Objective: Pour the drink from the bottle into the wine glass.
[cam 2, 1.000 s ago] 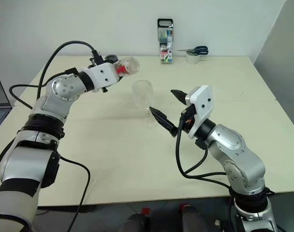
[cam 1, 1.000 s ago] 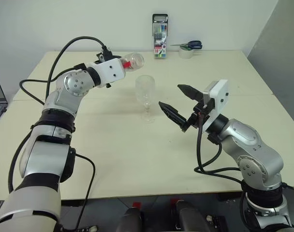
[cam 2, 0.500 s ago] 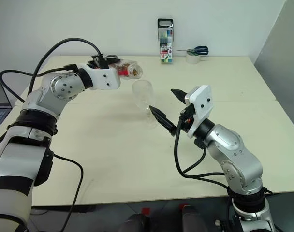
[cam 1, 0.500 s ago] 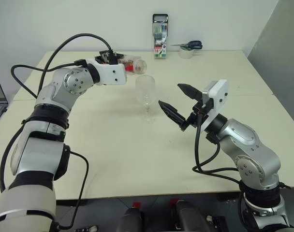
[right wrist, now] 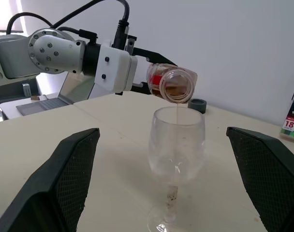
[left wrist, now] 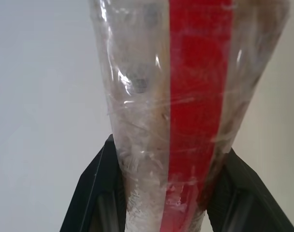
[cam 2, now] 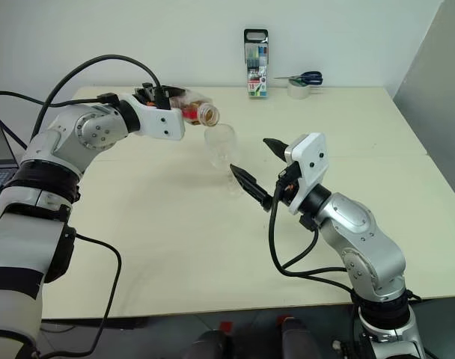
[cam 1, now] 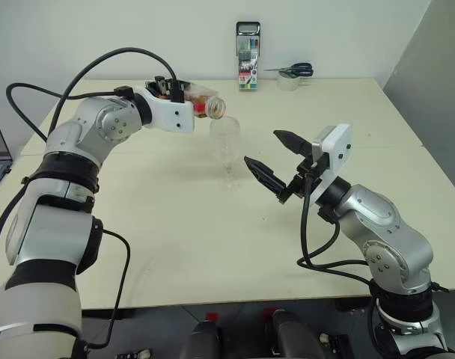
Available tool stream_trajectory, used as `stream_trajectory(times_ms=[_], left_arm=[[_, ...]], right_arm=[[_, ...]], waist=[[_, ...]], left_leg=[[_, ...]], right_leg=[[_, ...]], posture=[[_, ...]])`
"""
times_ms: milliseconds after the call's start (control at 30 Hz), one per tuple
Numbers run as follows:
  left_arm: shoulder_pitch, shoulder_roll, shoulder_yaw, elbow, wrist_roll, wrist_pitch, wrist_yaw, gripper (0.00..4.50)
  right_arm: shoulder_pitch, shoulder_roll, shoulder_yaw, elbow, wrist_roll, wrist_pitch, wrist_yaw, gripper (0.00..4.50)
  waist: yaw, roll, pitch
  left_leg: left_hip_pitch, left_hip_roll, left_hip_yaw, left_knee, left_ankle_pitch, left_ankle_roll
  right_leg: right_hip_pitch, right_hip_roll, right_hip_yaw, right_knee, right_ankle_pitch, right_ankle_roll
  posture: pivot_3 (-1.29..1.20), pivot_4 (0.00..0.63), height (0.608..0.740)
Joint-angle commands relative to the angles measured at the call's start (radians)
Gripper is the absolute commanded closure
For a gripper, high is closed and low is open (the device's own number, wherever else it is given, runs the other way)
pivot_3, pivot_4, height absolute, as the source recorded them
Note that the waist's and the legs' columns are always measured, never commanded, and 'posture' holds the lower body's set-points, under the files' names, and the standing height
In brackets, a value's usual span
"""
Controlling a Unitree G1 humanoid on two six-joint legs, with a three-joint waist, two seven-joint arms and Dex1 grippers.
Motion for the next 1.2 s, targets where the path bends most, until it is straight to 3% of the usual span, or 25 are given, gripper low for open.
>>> stream_trajectory(times_ms=[33, 1200], left_arm=[[-0.057, 0.024, 0.003, 0.001, 0.009, -0.015, 0.032, 2.84], [-0.155, 0.039, -0.07, 0.09, 0.116, -0.06, 0.115, 2.84]], right_arm=[[0.006, 0.003, -0.001, -0.03, -0.002, -0.03, 0.01, 0.0], [0.028, 0.002, 0.006, -0.034, -0.016, -0.054, 0.015, 0.0]], waist=[[0.0, 0.0, 0.0], [-0.001, 0.0, 0.0]], left_leg=[[0.0, 0.0, 0.0, 0.0, 0.0, 0.0], [0.0, -0.001, 0.0, 0.0, 0.0, 0.0]], right_leg=[[0.0, 0.0, 0.0, 0.0, 0.0, 0.0], [0.0, 0.001, 0.0, 0.001, 0.0, 0.0]], posture=[[0.0, 0.15, 0.74], [0.0, 0.15, 0.74]])
